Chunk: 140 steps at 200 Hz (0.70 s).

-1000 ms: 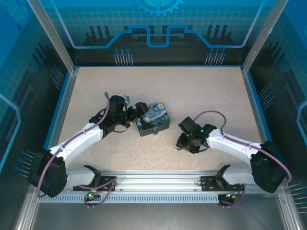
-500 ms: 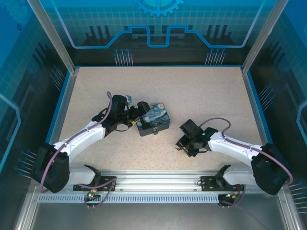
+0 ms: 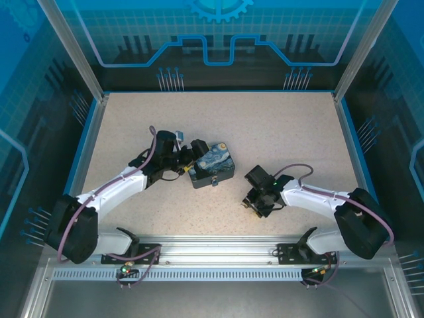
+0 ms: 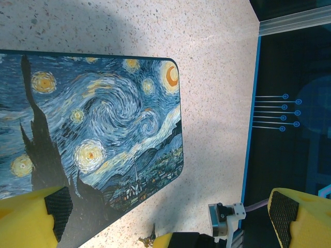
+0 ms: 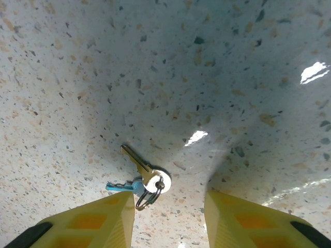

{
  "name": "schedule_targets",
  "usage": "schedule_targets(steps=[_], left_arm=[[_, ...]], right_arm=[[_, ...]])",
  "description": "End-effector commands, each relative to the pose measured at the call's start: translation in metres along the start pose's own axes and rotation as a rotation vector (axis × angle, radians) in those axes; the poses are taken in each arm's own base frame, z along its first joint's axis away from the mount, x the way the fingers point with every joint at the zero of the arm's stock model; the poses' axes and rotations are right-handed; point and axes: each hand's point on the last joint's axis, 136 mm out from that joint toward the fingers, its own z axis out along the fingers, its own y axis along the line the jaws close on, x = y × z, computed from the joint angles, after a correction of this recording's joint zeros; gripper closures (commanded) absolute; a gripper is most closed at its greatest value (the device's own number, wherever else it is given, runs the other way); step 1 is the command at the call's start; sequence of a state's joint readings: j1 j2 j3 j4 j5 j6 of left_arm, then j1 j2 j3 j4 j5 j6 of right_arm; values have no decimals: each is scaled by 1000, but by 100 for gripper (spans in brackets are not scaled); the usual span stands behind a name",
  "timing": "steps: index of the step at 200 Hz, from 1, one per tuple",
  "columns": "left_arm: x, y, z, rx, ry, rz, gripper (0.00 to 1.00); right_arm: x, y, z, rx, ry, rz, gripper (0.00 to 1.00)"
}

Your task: Unlock the padlock with the key

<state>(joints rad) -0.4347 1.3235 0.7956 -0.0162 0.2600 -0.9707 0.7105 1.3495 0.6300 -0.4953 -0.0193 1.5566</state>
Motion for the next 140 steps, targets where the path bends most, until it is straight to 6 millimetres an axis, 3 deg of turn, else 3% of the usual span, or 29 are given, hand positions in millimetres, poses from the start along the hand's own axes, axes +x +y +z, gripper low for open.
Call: schedule_targets(steps=[1, 140], left_arm=[[-1, -2, 3, 21, 12, -16, 1], [-4, 9, 9, 19, 26, -40, 1]], right_arm=[[-4, 7, -2, -3, -9, 36, 59], [-8, 11, 16, 70, -7, 20, 67]])
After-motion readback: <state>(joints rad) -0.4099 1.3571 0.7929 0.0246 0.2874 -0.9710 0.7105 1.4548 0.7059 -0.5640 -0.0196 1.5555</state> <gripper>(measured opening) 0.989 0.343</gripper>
